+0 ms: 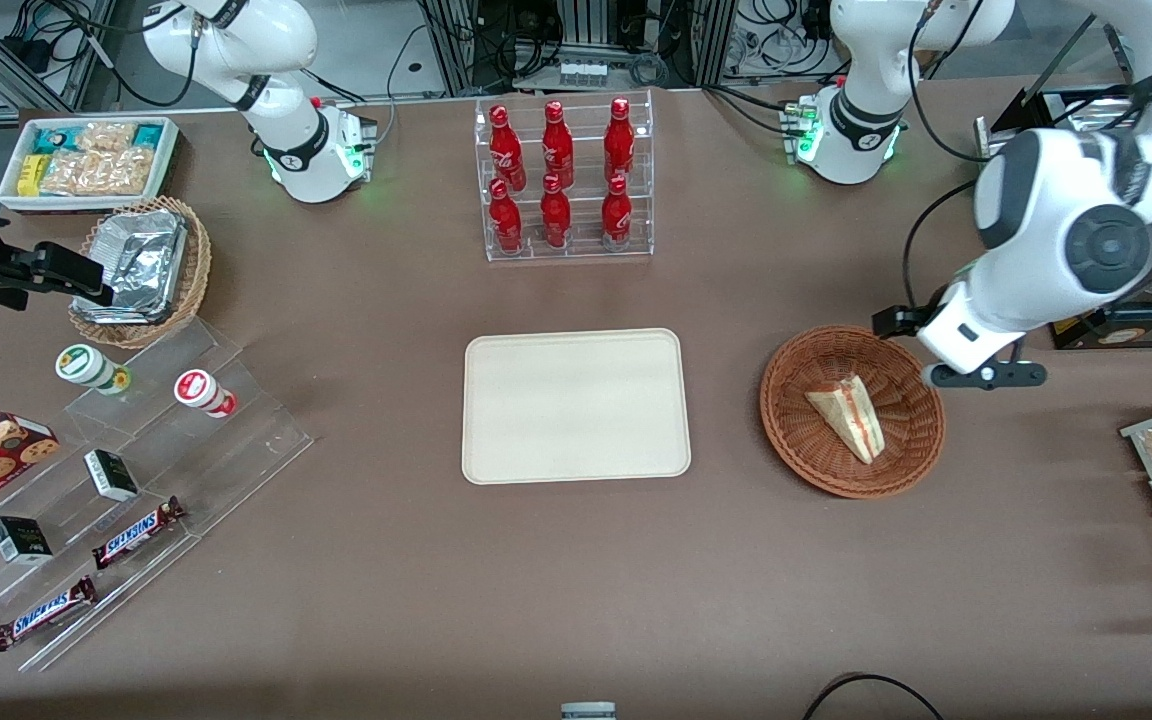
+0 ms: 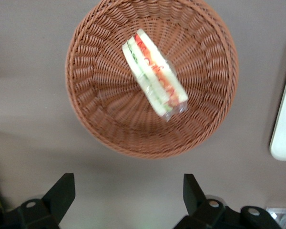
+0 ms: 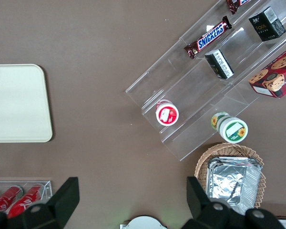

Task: Place sandwich from basket to tray
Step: 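Move the left gripper over the wrapped sandwich in the wicker basket, then lower the left gripper and close it on the sandwich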

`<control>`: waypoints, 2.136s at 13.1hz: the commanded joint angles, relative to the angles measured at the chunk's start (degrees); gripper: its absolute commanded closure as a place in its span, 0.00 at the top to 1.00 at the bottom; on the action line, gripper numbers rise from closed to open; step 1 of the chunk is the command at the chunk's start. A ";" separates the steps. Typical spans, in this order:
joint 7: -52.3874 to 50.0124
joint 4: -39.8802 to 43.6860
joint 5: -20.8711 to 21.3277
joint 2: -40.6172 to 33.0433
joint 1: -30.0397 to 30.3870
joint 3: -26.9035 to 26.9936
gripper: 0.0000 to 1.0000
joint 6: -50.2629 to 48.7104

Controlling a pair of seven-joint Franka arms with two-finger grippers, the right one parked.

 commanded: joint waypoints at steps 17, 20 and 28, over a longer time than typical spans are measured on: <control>-40.40 -10.46 0.40 8.65 0.46 -2.49 1.00 29.23; -40.40 -10.29 0.66 11.29 0.46 -2.40 1.00 30.73; -42.42 -9.24 0.75 11.82 0.46 -1.52 0.00 30.55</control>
